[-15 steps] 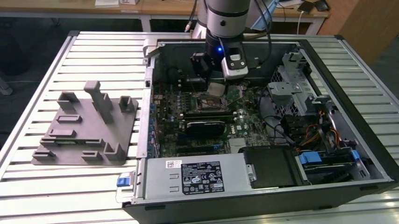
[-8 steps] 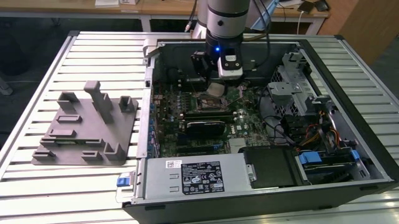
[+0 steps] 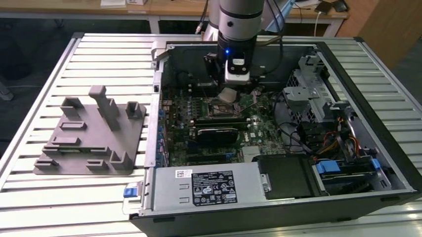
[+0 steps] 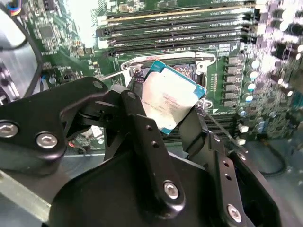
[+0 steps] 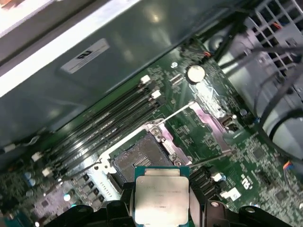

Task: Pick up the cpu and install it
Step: 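Place the cpu into insertion slot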

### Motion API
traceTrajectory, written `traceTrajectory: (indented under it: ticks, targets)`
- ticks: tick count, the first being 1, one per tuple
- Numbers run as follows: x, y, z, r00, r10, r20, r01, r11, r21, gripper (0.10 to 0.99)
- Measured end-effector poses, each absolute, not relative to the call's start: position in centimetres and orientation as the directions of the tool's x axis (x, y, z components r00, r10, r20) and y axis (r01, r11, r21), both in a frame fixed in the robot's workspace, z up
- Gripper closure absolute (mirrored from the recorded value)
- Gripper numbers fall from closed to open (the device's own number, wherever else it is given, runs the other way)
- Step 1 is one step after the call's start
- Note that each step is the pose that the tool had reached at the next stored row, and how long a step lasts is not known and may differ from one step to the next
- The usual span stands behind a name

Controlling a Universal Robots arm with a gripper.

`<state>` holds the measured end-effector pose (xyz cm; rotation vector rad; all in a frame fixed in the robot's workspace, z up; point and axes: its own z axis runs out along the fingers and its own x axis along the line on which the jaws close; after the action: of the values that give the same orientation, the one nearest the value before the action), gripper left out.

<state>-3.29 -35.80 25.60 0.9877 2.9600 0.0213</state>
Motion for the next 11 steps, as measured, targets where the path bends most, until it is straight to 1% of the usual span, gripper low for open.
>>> traceTrajectory:
  ticks: [11]
  targets:
    - [-3.29, -35.8, 25.49, -0.664, 0.748, -0.016, 0.748, 0.664, 0.02, 0.541]
